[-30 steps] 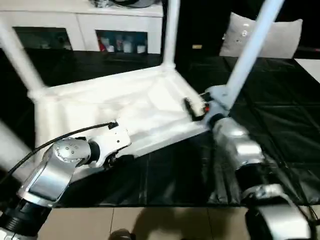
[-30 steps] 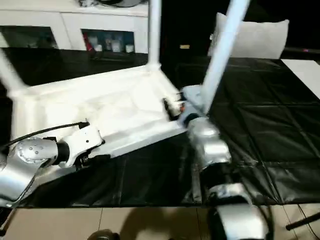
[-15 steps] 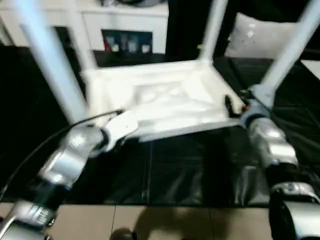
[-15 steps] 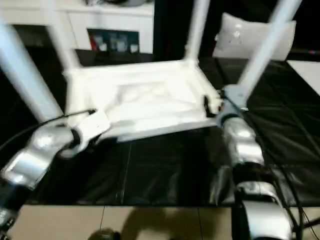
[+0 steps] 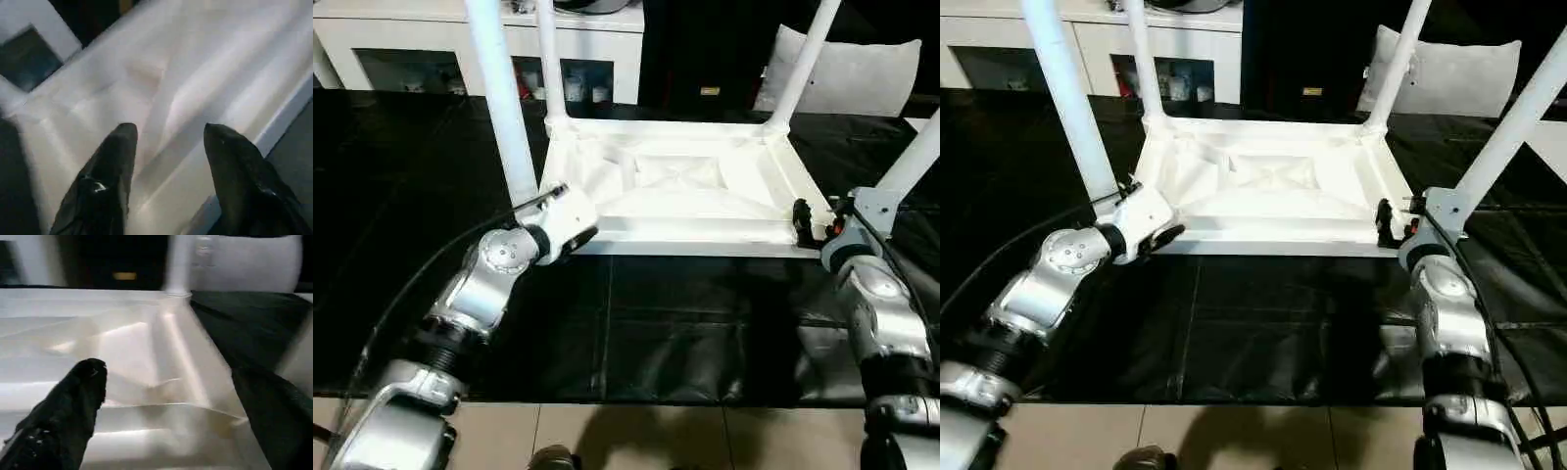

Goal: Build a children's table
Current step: Rotate table base

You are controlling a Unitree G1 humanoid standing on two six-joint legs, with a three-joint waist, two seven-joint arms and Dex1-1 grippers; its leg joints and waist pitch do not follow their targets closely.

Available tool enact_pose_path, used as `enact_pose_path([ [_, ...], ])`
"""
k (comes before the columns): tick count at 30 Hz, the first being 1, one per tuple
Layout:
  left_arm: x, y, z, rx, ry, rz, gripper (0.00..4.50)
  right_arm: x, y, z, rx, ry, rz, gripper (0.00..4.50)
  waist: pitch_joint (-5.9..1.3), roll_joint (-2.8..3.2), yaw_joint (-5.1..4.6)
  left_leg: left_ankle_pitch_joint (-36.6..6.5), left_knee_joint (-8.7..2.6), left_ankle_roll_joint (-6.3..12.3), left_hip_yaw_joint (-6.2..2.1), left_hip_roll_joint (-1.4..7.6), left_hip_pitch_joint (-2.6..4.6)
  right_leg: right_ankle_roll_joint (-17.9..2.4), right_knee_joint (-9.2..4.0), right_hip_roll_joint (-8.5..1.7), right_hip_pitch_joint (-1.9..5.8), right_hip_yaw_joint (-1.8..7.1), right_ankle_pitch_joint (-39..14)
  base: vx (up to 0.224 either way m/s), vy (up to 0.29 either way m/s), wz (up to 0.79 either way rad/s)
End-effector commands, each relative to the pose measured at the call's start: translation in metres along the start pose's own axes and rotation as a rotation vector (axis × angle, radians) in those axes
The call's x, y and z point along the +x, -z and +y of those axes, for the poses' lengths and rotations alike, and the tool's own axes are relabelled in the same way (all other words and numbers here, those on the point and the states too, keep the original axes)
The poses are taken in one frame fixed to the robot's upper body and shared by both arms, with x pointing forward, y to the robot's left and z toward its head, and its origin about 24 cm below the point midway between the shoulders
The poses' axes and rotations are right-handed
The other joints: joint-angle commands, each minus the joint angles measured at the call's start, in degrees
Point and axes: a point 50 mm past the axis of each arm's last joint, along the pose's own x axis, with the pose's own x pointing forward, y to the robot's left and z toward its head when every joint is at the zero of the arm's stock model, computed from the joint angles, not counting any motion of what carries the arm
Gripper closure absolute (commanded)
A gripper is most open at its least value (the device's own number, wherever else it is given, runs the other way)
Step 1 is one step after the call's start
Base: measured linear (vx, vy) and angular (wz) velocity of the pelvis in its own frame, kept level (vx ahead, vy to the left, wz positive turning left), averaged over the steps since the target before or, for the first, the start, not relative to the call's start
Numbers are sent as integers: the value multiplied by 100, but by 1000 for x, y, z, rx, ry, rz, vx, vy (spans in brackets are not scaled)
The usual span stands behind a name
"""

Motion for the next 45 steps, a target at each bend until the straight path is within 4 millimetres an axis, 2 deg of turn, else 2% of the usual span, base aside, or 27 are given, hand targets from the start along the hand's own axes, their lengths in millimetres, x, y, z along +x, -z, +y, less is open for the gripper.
enact_pose_path([
  [1, -6, -6, 2, -58, -15, -48, 180, -1, -4, 8, 0, -69, -10, 0, -463, -17, -36, -863, -366, 269, -109, 347, 33, -1041, -392, -443, 351, 373, -720, 0, 0, 0],
  [2, -12, -4, 0, -98, -25, -71, 171, -3, -4, 14, -2, -111, -10, 0, -454, -2, -62, -849, -367, 321, -109, 335, 34, -1026, -409, -431, 337, 370, -782, 0, 0, 0],
  [3, -16, -2, -2, -123, -33, -84, 161, -4, -4, 18, -5, -136, -9, 0, -441, -24, -86, -853, -368, 347, -119, 345, 9, -1010, -402, -457, 365, 374, -864, 0, 0, 0],
  [4, -26, 0, -4, -156, -68, -107, 161, -6, -3, 24, -28, -172, 4, 0, -411, -46, -105, -910, -378, 359, -108, 345, 4, -972, -437, -453, 350, 373, -1002, 0, 0, 0],
  [5, -33, 1, -6, -177, -94, -121, 139, -8, -1, 27, -49, -192, 16, 0, -408, -39, -139, -934, -384, 353, -116, 359, 3, -938, -435, -450, 353, 369, -1137, 0, 0, 0],
  [6, -37, 1, -7, -191, -108, -135, 134, -10, -1, 29, -50, -200, 22, 0, -404, -24, -166, -973, -384, 355, -107, 357, 25, -896, -457, -426, 324, 370, -1263, 0, 0, 0],
  [7, -40, 1, -8, -204, -122, -144, 131, -11, 0, 30, -43, -207, 26, 0, -378, -47, -188, -1012, -390, 375, -96, 341, 14, -852, -497, -410, 307, 372, -1382, 0, 0, 0],
  [8, -46, 3, -9, -214, -151, -146, 123, -13, 1, 32, -31, -223, 39, 0, -369, -25, -192, -1156, -399, 332, -101, 344, 42, -781, -519, -402, 295, 369, -1639, 0, 0, 0],
  [11, -69, 11, -14, -258, -235, -136, 90, -28, 9, 41, -40, -303, 103, 0, -313, -1, -221, -1479, -443, 242, -126, 366, 48, -588, -576, -387, 271, 372, -2008, 0, 0, 0],
  [13, -79, 19, -17, -294, -279, -108, 87, -37, 14, 46, -47, -349, 140, 0, -289, -7, -233, -1611, -459, 232, -123, 354, 53, -458, -618, -373, 247, 376, -2172, 0, 0, 0],
  [17, -89, 26, -20, -331, -310, -73, 51, -46, 19, 47, -48, -362, 176, 0, -258, -14, -241, -1830, -473, 148, -145, 334, 66, -246, -682, -379, 214, 369, -2596, 0, 0, 0],
  [19, -93, 28, -19, -340, -341, -57, 38, -50, 21, 48, -48, -382, 198, 0, -248, -12, -236, -1873, -485, 124, -160, 343, 59, -181, -686, -378, 212, 376, -2611, 0, 0, 0],
  [20, -96, 30, -10, -348, -406, -47, 18, -55, 22, 50, -66, -401, 210, 0, -258, -15, -244, -1854, -475, 120, -153, 325, 59, -136, -685, -367, 213, 374, -2592, 0, 0, 0],
  [23, -95, 30, -1, -332, -448, -43, 4, -54, 19, 49, -60, -380, 176, 0, -254, -35, -254, -1854, -474, 135, -162, 318, 57, -86, -708, -376, 211, 364, -2648, 0, 0, 0],
  [25, -94, 30, 7, -333, -477, -49, 4, -51, 19, 46, -79, -348, 169, 0, -266, -18, -257, -1829, -467, 127, -163, 305, 66, -51, -719, -377, 198, 362, -2697, 0, 0, 0],
  [28, -92, 30, 20, -327, -512, -47, 4, -48, 20, 40, -93, -281, 178, 0, -282, -10, -258, -1743, -474, 87, -176, 313, 69, -98, -679, -365, 204, 363, -2462, 0, 0, 0],
  [29, -89, 30, 29, -319, -517, -44, 4, -46, 22, 34, -131, -230, 200, 0, -317, -45, -263, -1660, -462, 98, -168, 310, 69, -132, -654, -361, 218, 371, -2283, 0, 0, 0],
  [34, -83, 31, 44, -320, -522, -52, 4, -46, 29, 31, -78, -201, 269, 0, -346, -14, -243, -1327, -447, 145, -140, 306, 57, -379, -568, -365, 246, 398, -1634, 0, 0, 0],
  [35, -81, 30, 47, -324, -517, -58, 4, -46, 30, 31, -74, -202, 272, 0, -367, -50, -243, -1294, -440, 165, -136, 308, 59, -432, -563, -375, 263, 395, -1579, 0, 0, 0],
  [36, -73, 27, 53, -359, -475, -87, 4, -43, 31, 29, -63, -196, 276, 0, -360, -30, -222, -1264, -440, 155, -138, 313, 56, -474, -560, -400, 267, 396, -1583, 0, 0, 0],
  [37, -69, 25, 56, -376, -451, -103, 4, -41, 32, 28, -51, -190, 280, 0, -369, -92, -233, -1257, -428, 171, -111, 293, 63, -452, -590, -393, 261, 395, -1677, 0, 0, 0],
  [38, -62, 21, 60, -393, -408, -126, 4, -39, 34, 26, -38, -177, 289, 0, -386, -54, -205, -1194, -426, 131, -122, 299, 81, -511, -572, -416, 259, 392, -1701, 0, 0, 0],
  [39, -62, 21, 61, -393, -402, -129, 4, -38, 34, 26, -37, -175, 290, 0, -391, -52, -215, -1199, -429, 100, -125, 311, 82, -536, -551, -413, 259, 394, -1651, 0, 0, 0],
  [40, -55, 15, 63, -403, -329, -157, 4, -36, 37, 21, -39, -151, 308, 0, -407, -108, -218, -1152, -432, 102, -132, 325, 72, -547, -541, -419, 282, 393, -1578, 0, 0, 0],
  [41, -50, 12, 64, -404, -255, -165, 4, -35, 39, 17, -52, -134, 324, 0, -417, -80, -206, -1041, -429, 85, -124, 319, 83, -602, -509, -421, 275, 401, -1427, 0, 0, 0],
  [44, -44, 12, 65, -394, -152, -160, 4, -34, 41, 12, -61, -124, 349, 0, -429, -97, -203, -889, -421, 61, -112, 334, 82, -727, -459, -440, 297, 416, -1113, 0, 0, 0],
  [45, -42, 12, 64, -386, -89, -154, 4, -33, 42, 9, -62, -117, 356, 0, -436, -141, -213, -818, -410, 102, -95, 317, 70, -735, -451, -437, 309, 419, -1025, 0, 0, 0],
])
